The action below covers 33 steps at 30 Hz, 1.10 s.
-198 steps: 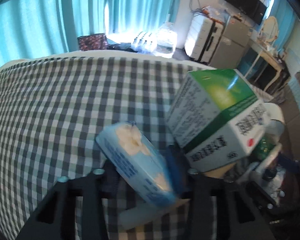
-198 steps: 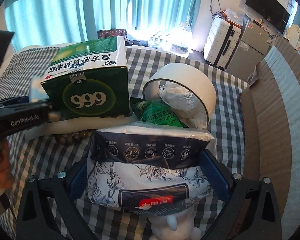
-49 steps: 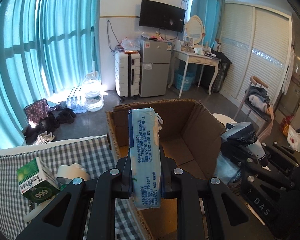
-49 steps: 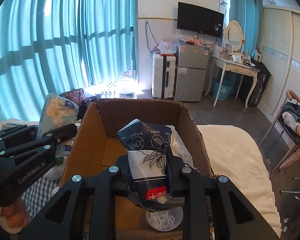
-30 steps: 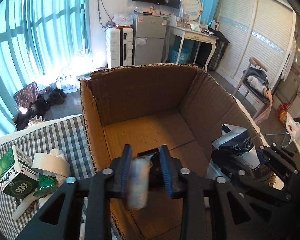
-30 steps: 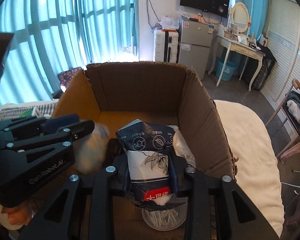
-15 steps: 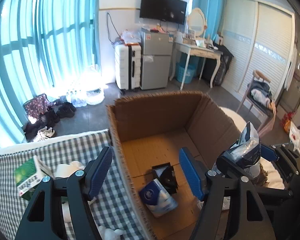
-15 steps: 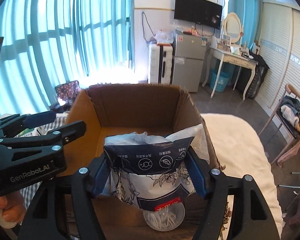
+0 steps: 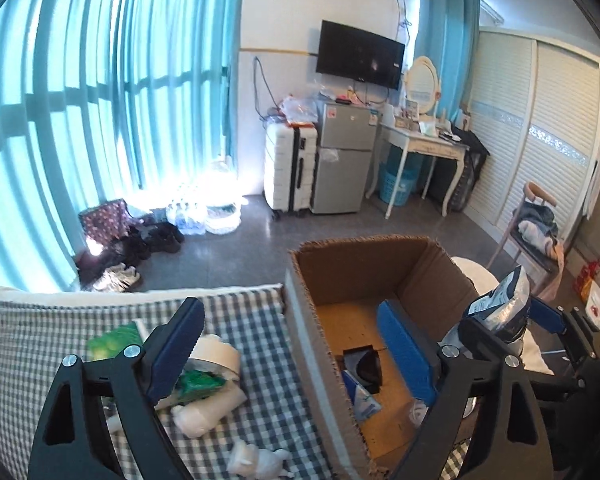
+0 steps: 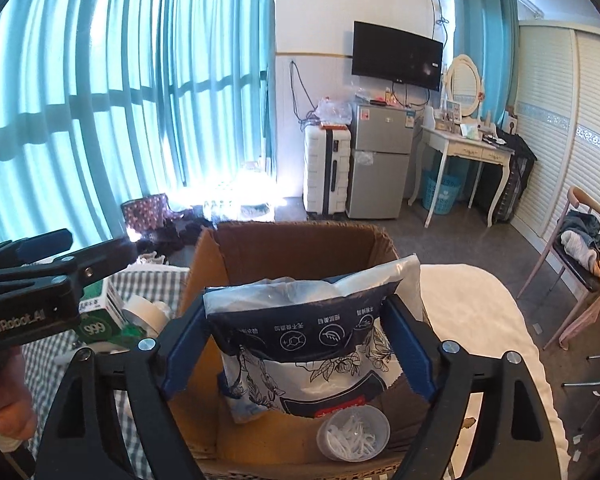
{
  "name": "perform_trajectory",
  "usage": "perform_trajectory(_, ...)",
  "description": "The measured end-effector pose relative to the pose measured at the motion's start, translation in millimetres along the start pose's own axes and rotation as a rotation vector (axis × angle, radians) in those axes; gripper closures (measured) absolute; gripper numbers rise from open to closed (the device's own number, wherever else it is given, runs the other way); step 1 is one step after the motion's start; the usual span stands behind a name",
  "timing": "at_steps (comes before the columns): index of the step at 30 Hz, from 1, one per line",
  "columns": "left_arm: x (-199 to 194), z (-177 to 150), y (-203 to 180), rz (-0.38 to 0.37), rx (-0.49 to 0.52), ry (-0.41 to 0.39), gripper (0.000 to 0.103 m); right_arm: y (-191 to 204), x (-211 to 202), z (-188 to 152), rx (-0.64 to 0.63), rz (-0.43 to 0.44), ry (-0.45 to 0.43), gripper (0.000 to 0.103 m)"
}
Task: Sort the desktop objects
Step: 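Move both open tools back toward the remaining items on the bedspread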
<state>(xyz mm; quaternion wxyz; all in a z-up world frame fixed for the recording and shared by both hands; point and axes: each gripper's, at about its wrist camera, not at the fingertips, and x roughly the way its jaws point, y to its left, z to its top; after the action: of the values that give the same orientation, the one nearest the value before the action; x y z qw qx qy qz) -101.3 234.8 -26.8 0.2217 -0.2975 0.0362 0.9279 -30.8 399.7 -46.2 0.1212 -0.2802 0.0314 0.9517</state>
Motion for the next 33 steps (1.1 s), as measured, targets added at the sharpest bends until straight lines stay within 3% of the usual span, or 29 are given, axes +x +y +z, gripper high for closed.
perform_trajectory(6, -31.8, 4.2, 18.2, 0.057, -0.022, -0.059, 0.0, 14.0, -18.8, 10.9, 0.0, 0.011, -0.047, 0.011)
perform_trajectory(12, -57.8, 2.0, 34.6, 0.101, -0.034, -0.092, 0.0, 30.2, -39.2, 17.1, -0.002, 0.027, -0.113, 0.001)
perform_trajectory(25, -78.2, -1.5, 70.7, 0.173, -0.076, -0.106, 0.0, 40.3, -38.6, 18.3, 0.011, 0.053, -0.109, 0.0)
perform_trajectory(33, -90.5, -10.3, 102.6, 0.244, -0.094, -0.104, 0.0, 68.8, -35.3, 20.3, -0.002, 0.098, -0.108, 0.0)
